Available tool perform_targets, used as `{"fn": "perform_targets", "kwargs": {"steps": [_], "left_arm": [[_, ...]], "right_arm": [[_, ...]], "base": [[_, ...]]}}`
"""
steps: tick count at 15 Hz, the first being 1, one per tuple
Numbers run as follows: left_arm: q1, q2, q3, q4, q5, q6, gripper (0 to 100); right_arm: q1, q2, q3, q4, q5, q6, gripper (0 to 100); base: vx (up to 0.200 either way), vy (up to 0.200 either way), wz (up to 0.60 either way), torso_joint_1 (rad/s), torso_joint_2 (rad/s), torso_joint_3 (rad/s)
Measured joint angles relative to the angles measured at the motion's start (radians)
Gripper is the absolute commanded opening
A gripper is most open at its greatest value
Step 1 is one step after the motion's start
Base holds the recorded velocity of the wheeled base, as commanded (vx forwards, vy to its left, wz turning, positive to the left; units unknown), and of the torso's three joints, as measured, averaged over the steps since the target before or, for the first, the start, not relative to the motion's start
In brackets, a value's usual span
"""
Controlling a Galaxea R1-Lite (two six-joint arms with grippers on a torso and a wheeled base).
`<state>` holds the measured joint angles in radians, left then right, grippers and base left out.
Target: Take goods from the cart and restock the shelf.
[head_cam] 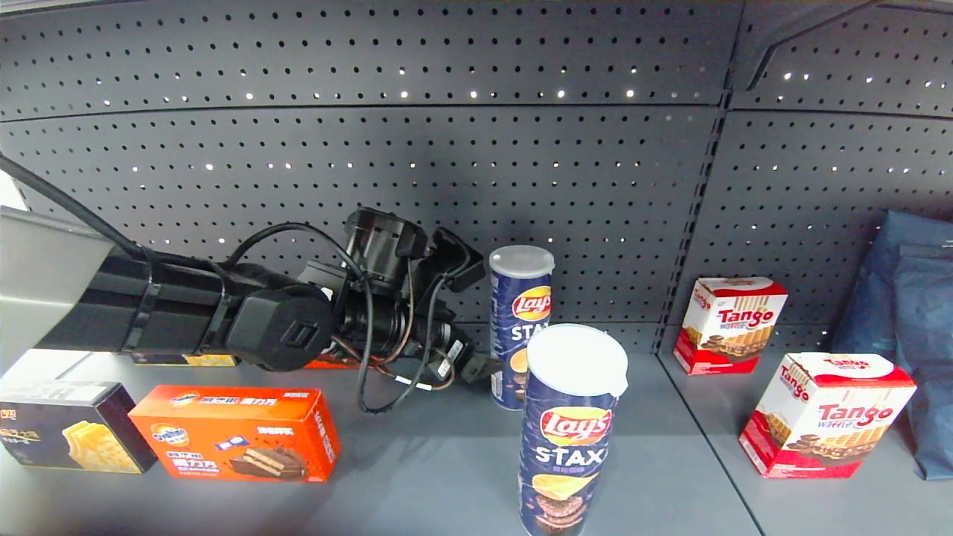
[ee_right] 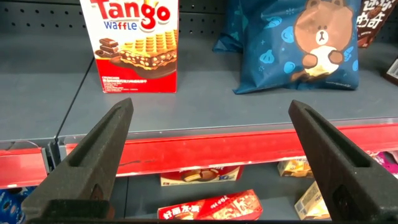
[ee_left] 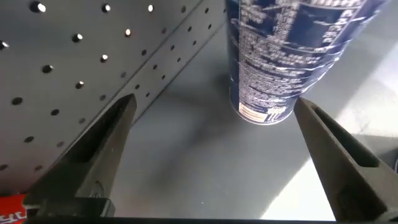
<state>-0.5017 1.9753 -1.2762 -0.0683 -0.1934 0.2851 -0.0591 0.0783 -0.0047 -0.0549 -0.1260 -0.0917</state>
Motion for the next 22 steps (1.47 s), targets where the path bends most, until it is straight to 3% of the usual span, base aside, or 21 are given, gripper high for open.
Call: {"fn": "perform_targets", "kwargs": {"steps": [6, 22], "left_arm": [[-0.003, 0.018, -0.049, 0.014, 0.059, -0.007, 100], [0.017, 0.013, -0.037, 0.015, 0.094, -0.009, 100]], "right_arm": [[-0.001, 0.000, 0.000, 0.000, 0.000, 0.000, 100], [0.000, 0.000, 0.000, 0.000, -0.001, 0.000, 100]], "base": [[0.000, 0.000, 0.00, 0.000, 0.00, 0.000], [0.000, 0.000, 0.00, 0.000, 0.00, 0.000]]}}
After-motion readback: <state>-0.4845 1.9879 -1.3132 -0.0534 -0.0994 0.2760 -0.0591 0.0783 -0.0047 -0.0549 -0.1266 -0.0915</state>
